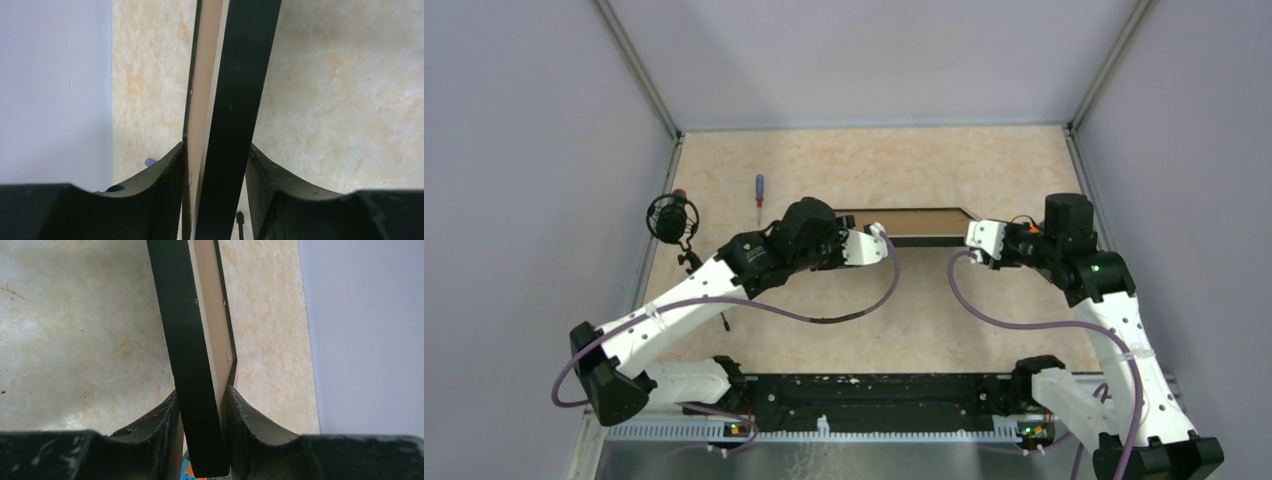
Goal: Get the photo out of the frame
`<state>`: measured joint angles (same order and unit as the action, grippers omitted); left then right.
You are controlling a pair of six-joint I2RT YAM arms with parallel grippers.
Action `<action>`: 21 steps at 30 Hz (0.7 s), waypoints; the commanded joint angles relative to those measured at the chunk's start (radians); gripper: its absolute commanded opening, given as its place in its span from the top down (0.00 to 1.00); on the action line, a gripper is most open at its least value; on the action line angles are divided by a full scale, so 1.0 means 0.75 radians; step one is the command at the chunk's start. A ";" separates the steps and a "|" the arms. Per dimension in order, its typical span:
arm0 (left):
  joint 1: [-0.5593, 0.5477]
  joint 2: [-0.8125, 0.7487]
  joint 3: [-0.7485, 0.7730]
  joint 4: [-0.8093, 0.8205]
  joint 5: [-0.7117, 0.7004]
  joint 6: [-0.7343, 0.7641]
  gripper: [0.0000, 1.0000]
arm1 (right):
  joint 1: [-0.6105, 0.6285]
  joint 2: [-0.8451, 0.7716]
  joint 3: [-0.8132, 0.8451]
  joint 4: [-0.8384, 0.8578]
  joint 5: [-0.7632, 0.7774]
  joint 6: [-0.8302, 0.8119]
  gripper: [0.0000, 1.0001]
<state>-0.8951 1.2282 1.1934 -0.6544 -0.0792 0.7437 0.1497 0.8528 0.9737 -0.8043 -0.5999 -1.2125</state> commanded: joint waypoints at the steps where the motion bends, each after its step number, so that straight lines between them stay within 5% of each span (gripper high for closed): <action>1: 0.040 -0.118 -0.108 0.093 -0.065 0.095 0.51 | -0.001 -0.019 0.043 0.010 0.028 0.023 1.00; 4: 0.066 -0.140 -0.158 0.117 -0.070 0.123 0.62 | -0.001 -0.017 0.052 -0.003 0.021 0.015 1.00; 6: 0.074 -0.153 -0.170 0.138 -0.062 0.122 0.87 | -0.001 -0.019 0.056 -0.002 0.027 0.014 1.00; 8: 0.078 -0.166 -0.158 0.154 -0.031 0.115 1.00 | 0.000 -0.022 0.052 0.023 0.039 0.027 0.86; 10: 0.080 -0.168 -0.124 0.144 0.023 0.094 1.00 | 0.003 -0.035 0.049 0.050 0.043 0.064 0.62; 12: 0.080 -0.158 -0.089 0.118 0.064 0.077 1.00 | 0.026 -0.051 0.056 0.063 0.057 0.087 0.48; 21: 0.081 -0.120 0.004 0.059 0.165 0.033 1.00 | 0.413 0.023 0.131 0.104 0.394 0.165 0.26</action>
<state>-0.8394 1.1442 1.1225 -0.6495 -0.0582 0.8761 0.3321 0.8417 1.0199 -0.7773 -0.4576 -1.1206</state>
